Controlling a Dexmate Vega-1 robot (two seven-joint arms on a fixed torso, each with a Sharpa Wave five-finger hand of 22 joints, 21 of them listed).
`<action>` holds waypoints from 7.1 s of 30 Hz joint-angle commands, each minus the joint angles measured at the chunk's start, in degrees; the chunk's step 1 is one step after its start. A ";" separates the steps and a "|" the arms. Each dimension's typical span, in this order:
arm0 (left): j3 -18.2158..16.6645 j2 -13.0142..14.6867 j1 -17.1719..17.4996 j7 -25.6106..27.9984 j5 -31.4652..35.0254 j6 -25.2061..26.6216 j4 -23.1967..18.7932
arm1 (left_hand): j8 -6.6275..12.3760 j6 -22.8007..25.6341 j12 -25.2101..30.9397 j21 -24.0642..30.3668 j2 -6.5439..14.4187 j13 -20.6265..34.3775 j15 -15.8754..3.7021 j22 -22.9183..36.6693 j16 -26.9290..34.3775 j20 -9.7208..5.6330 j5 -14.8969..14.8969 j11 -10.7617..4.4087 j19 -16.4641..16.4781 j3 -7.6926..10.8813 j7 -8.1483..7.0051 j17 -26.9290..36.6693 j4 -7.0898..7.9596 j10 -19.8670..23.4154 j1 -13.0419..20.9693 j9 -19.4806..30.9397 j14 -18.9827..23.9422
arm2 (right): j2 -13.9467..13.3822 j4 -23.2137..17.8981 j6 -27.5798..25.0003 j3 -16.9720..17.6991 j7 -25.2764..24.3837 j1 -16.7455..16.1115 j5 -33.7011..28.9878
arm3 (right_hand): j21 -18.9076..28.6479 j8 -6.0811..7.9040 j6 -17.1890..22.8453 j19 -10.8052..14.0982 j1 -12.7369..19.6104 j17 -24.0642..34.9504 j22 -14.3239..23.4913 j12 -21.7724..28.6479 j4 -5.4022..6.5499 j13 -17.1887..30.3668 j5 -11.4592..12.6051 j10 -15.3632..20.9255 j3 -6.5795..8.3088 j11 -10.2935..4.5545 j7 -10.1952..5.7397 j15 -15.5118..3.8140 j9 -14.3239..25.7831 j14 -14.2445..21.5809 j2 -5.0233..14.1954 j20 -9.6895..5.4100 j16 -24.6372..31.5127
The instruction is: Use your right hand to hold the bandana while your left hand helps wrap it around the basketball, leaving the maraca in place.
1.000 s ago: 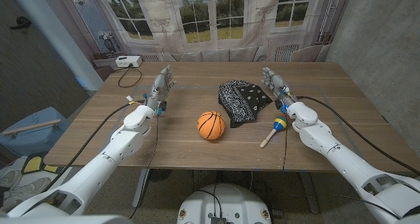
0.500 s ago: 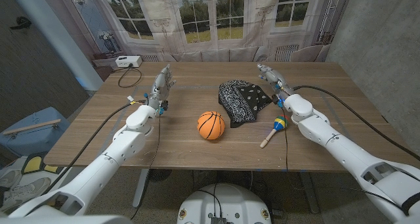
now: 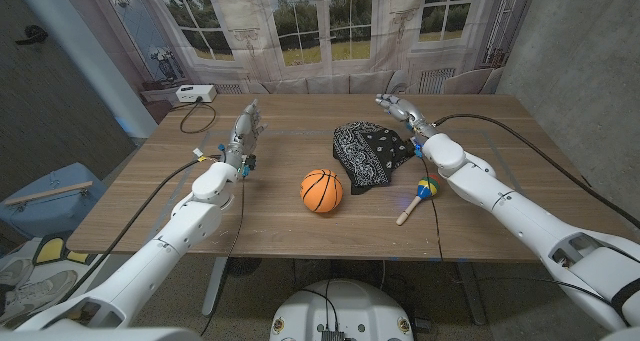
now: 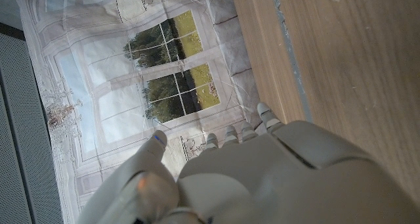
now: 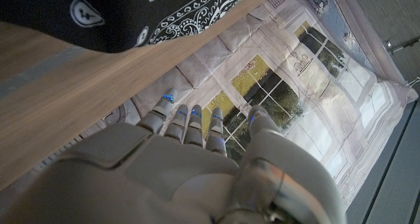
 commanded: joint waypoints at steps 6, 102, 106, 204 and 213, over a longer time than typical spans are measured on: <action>-0.53 0.53 1.16 -0.27 -0.27 -0.48 -0.68 | -0.03 0.19 0.43 -0.37 -0.21 0.18 0.48 0.15 0.20 0.52 0.40 0.54 -3.74 0.41 0.20 0.23 0.07 -3.11 -0.47 0.13 -3.30 | -0.96 -6.40 -11.48 -5.97 -1.19 3.76 -13.59 | -0.18 0.71 1.37 1.12 1.62 0.32 0.08 0.50 -0.22 0.36 0.36 1.56 1.13 -0.37 -0.39 -0.81 0.29 1.19 0.90 -0.32 0.86; 0.14 -0.22 -2.19 -3.31 -1.23 -0.37 4.07 | -0.46 0.77 0.25 -1.58 -0.47 0.28 0.54 0.26 0.12 0.63 0.44 0.55 -3.23 0.62 -0.12 0.25 -0.09 -3.15 -1.08 0.15 -3.25 | 7.04 3.92 -11.49 -11.70 -25.90 6.20 -32.37 | -1.15 20.01 32.61 13.17 32.10 4.75 0.54 1.44 0.81 1.23 1.84 14.85 6.51 -7.10 -1.73 -10.83 9.44 10.25 1.51 -5.57 6.99; 0.40 -0.34 -2.80 -3.57 -1.13 -0.15 4.45 | -0.46 0.74 0.22 -1.64 -0.47 0.28 0.54 0.26 0.12 0.63 0.43 0.63 -3.24 0.64 -0.12 0.25 -0.11 -3.23 -1.08 0.15 -3.23 | 8.75 6.51 -7.41 -9.72 -32.18 5.40 -29.94 | -1.13 20.78 32.38 13.19 31.60 5.26 0.57 1.51 1.54 1.31 2.16 15.42 6.05 -7.26 -1.99 -10.99 10.20 10.32 1.68 -5.74 7.29; 15.54 4.73 -22.96 -22.76 17.68 11.33 -0.50 | -0.13 37.93 -0.48 -9.23 -2.26 0.23 3.92 0.39 -0.37 1.05 -1.55 -0.15 4.58 -0.63 4.94 0.08 -12.16 7.89 35.64 1.34 -1.93 | 12.75 -4.60 4.75 -1.41 -41.46 -2.14 -26.59 | -1.11 29.18 32.07 13.72 31.26 5.87 0.50 1.15 1.50 2.32 6.72 19.77 6.73 -6.02 -0.73 -9.85 13.99 11.76 0.17 -4.85 5.00; 16.10 3.48 -24.24 -25.69 16.42 9.26 2.05 | 1.43 40.92 0.29 -9.69 -2.84 0.26 4.76 0.60 0.01 1.56 -0.92 1.32 4.54 -2.54 5.86 0.11 -11.90 8.24 33.37 1.48 -1.88 | 12.31 -5.21 5.50 -1.50 -41.79 -2.50 -27.54 | -1.10 29.50 32.12 13.80 31.15 5.90 0.50 1.20 1.48 2.46 6.92 20.12 6.73 -6.38 -0.75 -9.99 13.79 12.10 0.10 -4.93 4.91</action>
